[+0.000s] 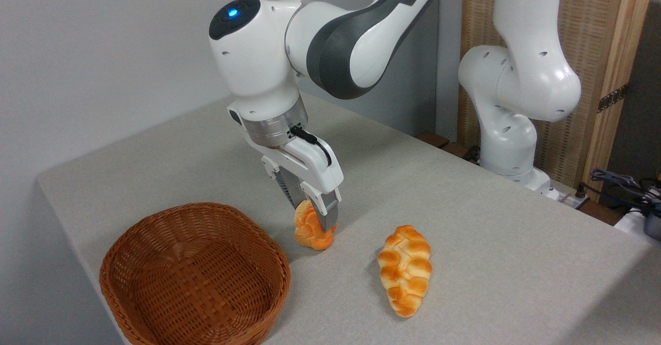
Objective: Put bread into the basket
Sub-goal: 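Close the gripper on the round orange bun and lift it, then carry the held bun over the wicker basket, then open the gripper to drop the bun into the basket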
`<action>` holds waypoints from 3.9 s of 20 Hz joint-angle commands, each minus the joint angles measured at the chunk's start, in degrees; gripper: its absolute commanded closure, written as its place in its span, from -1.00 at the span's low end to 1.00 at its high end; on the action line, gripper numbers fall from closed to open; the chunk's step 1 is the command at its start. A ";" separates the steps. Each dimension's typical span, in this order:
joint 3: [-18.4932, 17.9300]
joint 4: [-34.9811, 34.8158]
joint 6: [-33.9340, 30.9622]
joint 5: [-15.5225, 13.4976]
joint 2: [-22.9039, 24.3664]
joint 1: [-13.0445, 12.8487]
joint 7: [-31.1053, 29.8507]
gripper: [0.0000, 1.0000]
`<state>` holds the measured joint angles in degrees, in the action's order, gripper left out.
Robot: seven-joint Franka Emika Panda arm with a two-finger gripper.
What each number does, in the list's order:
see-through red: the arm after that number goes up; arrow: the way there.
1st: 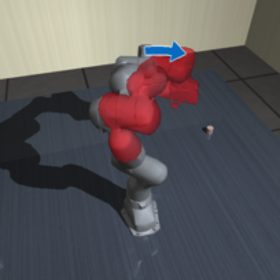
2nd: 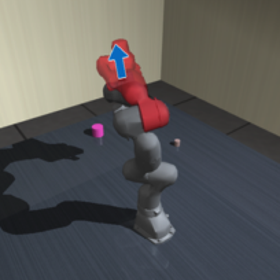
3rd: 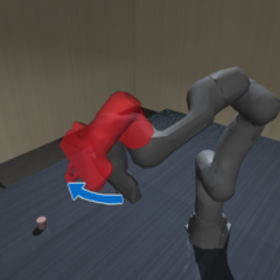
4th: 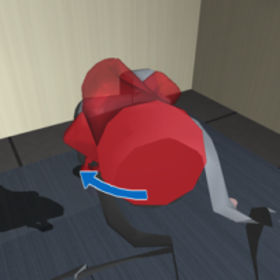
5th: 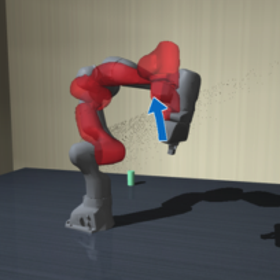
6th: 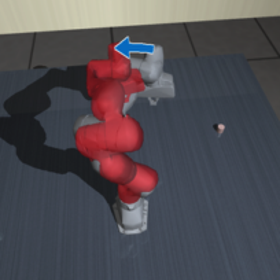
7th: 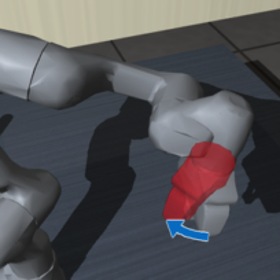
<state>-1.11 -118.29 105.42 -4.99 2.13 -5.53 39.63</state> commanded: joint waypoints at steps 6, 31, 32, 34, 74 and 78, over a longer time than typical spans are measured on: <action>-0.03 -0.10 0.40 -1.34 0.42 -0.01 0.01 0.38; -0.82 9.56 -0.92 -1.25 0.86 0.43 4.13 0.34; -0.82 10.09 -0.84 -1.25 0.77 0.43 4.40 0.34; -0.82 10.80 0.56 -1.25 0.60 0.44 4.40 0.29; -1.26 11.15 8.76 -0.73 0.33 0.70 1.59 -1.00; -2.05 11.15 4.80 -0.73 1.12 0.70 1.59 -1.00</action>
<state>-1.98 -107.49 113.63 -4.99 2.06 -4.58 41.73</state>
